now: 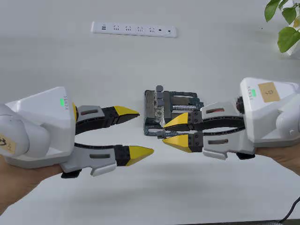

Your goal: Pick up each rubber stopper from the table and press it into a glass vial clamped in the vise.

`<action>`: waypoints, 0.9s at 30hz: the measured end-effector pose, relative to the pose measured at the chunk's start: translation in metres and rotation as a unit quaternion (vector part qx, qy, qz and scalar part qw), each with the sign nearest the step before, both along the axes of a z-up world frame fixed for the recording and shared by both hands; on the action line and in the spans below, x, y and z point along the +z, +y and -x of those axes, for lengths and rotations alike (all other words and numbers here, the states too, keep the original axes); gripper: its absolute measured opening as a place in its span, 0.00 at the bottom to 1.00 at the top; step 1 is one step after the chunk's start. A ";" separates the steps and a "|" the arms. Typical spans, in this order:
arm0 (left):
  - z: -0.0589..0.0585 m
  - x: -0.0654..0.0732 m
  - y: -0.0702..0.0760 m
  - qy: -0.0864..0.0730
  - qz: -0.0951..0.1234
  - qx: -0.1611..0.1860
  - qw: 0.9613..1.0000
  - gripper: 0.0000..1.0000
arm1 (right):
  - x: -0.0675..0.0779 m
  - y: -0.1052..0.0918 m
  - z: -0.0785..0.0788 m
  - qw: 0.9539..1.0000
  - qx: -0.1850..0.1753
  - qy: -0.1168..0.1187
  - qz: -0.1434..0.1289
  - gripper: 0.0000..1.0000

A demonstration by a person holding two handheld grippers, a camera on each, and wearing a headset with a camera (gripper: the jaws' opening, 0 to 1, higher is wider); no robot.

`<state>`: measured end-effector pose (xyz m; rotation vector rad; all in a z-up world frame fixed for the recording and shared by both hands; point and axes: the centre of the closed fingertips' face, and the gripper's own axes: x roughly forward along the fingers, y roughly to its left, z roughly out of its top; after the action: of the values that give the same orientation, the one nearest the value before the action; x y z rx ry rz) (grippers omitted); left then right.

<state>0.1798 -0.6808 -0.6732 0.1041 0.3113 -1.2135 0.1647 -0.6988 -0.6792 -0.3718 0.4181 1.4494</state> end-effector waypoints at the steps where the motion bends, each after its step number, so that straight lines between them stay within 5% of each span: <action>1: 0.000 0.002 -0.001 -0.002 0.001 -0.002 1.000 0.36 | 0.002 0.000 0.000 1.000 -0.002 -0.002 -0.002 0.07; 9: 0.002 0.018 -0.007 -0.008 0.025 -0.016 1.000 0.19 | 0.017 0.002 0.001 1.000 -0.013 -0.006 -0.018 0.07; 17: 0.007 0.030 -0.013 -0.007 0.046 -0.031 0.998 0.12 | 0.028 0.004 0.000 0.999 -0.021 -0.008 -0.034 0.07; 27: 0.007 0.033 -0.018 -0.008 0.046 -0.039 0.998 0.08 | 0.035 0.006 -0.001 0.999 -0.023 -0.009 -0.044 0.07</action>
<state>0.1727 -0.6988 -0.6405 0.0470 0.2393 -1.3019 0.1658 -0.6929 -0.6446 -0.3017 0.3447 1.4143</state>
